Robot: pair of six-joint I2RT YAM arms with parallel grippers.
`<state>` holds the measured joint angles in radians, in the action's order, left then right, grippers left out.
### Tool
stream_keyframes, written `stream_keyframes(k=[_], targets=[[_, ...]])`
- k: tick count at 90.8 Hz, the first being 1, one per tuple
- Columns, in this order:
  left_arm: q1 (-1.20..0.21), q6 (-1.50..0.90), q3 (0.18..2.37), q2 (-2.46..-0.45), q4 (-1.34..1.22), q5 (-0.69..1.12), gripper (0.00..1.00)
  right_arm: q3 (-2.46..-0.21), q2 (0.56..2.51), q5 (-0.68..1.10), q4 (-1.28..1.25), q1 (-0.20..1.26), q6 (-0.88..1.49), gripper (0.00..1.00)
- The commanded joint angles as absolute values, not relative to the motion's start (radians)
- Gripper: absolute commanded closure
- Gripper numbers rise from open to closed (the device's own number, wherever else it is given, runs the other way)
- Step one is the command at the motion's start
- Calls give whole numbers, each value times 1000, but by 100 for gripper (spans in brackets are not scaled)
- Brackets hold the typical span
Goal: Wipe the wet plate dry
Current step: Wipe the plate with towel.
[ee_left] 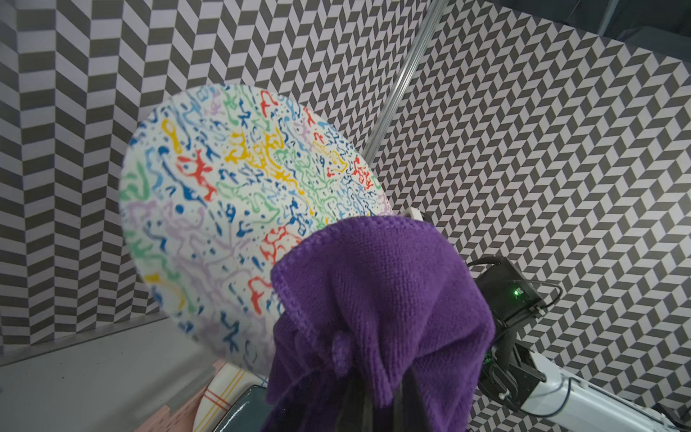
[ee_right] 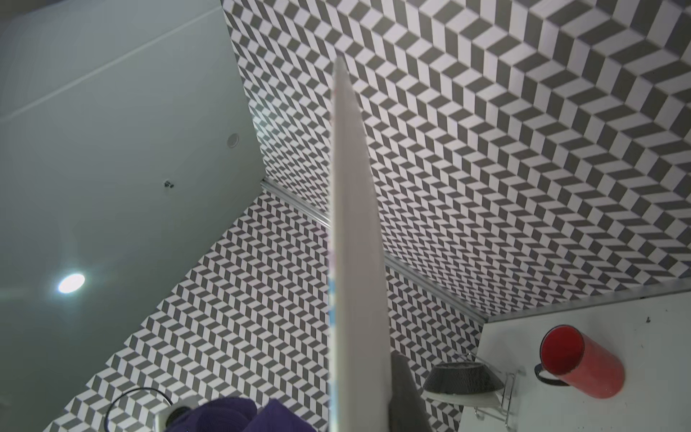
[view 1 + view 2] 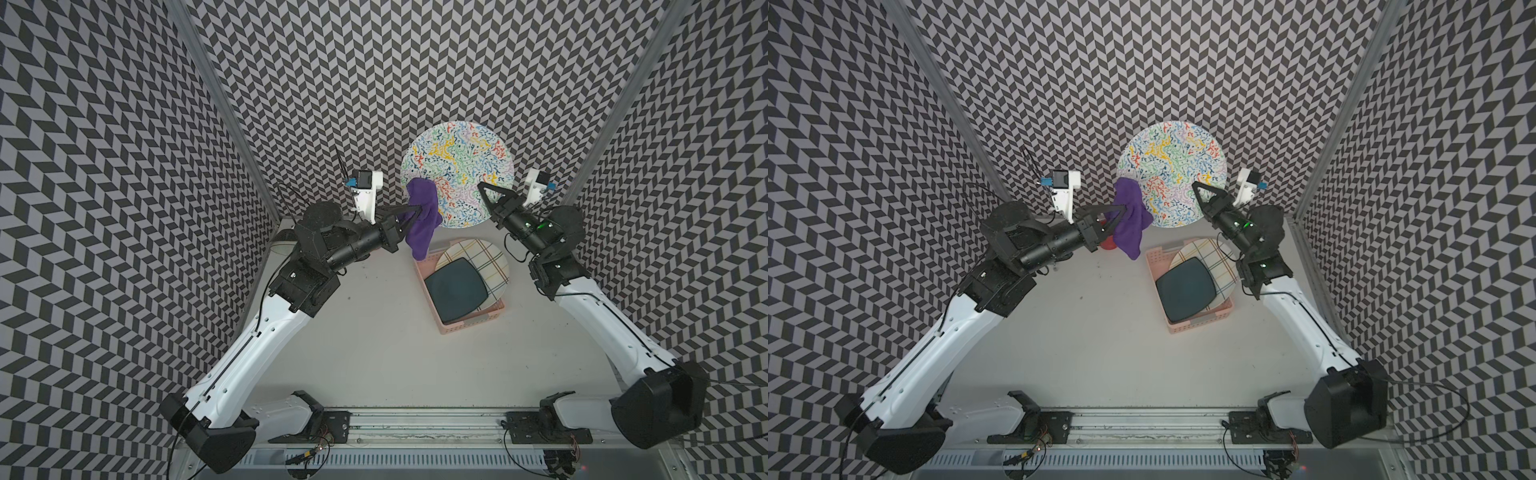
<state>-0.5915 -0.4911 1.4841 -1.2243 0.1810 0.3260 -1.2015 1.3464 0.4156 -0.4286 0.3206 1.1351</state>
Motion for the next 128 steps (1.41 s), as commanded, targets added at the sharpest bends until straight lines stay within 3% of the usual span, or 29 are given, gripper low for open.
stream_keyframes(k=[1, 10, 20, 30, 38, 51, 68, 79, 96, 107, 128], targets=[[-586, -465, 1540, -1272, 290, 124, 100, -1235, 1325, 455, -573, 367, 1108, 100], [-540, -484, 1554, -1302, 346, 2, 100, -1222, 1311, 485, -630, 380, 1112, 100], [-435, -504, 1587, -1328, 361, 0, 100, -1205, 1283, 592, -651, 414, 1036, 100], [-420, -425, 1701, -1385, 381, 126, 100, -1206, 1223, 569, -460, 555, 808, 100], [-500, -315, 1783, -1449, 408, 268, 100, -1192, 1207, 531, -468, 606, 774, 100], [-665, -216, 1800, -1505, 462, 234, 100, -1302, 1261, 509, -531, 539, 853, 100], [-584, -295, 1694, -1416, 429, 163, 100, -1286, 1239, 511, -616, 388, 1032, 100], [-482, -345, 1683, -1380, 423, 245, 100, -1231, 1204, 565, -544, 430, 981, 100], [-665, -245, 1762, -1456, 460, 221, 100, -1233, 1261, 570, -557, 561, 985, 100], [-736, -274, 1685, -1474, 404, 193, 100, -1355, 1330, 530, -596, 507, 1040, 100], [-681, -318, 1533, -1366, 319, 189, 100, -1357, 1340, 465, -733, 329, 1268, 100]])
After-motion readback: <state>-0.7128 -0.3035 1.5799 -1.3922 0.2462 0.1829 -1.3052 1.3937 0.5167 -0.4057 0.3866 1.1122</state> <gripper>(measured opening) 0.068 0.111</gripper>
